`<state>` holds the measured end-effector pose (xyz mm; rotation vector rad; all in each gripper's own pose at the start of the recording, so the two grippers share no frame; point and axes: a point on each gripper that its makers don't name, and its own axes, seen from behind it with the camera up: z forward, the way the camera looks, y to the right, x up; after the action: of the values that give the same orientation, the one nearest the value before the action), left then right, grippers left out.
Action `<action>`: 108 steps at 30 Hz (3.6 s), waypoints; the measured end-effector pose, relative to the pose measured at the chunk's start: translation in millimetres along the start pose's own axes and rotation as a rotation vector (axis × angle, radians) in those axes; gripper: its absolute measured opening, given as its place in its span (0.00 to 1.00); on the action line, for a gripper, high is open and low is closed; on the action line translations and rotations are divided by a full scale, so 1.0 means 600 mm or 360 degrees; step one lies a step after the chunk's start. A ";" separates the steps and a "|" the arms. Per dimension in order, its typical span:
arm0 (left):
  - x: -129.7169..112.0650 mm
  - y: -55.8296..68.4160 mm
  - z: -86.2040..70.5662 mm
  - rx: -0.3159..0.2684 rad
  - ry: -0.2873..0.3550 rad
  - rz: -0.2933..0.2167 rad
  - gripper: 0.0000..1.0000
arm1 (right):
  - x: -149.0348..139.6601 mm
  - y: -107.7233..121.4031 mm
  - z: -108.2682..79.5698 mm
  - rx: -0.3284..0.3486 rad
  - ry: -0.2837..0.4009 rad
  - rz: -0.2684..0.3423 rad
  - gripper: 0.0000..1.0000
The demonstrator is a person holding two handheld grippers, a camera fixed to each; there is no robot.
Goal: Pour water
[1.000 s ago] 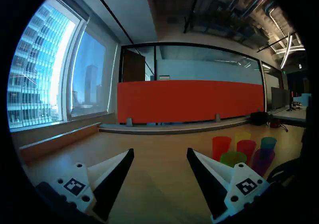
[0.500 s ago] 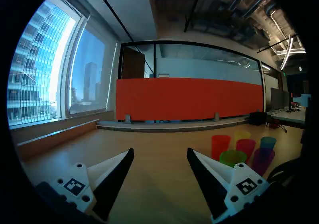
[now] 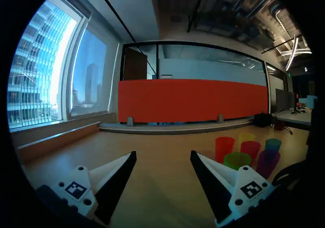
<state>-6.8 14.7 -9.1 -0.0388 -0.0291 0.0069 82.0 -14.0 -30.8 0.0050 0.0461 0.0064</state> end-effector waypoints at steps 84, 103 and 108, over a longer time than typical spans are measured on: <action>0.001 0.000 -0.002 0.0000 -0.0001 0.0000 0.99 | -0.136 0.024 0.047 -0.0003 -0.0073 -0.0011 0.99; 0.001 -0.001 0.000 0.0000 0.0000 0.0000 0.99 | -0.138 0.023 0.046 -0.0003 -0.0074 -0.0011 1.00; 0.001 -0.001 0.001 0.0000 0.0000 0.0000 0.99 | -0.138 0.023 0.046 -0.0003 -0.0074 -0.0011 1.00</action>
<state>-6.3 14.0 -8.6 -0.0392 -0.0291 0.0069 0.4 -0.7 0.7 0.0033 -0.0003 -0.0003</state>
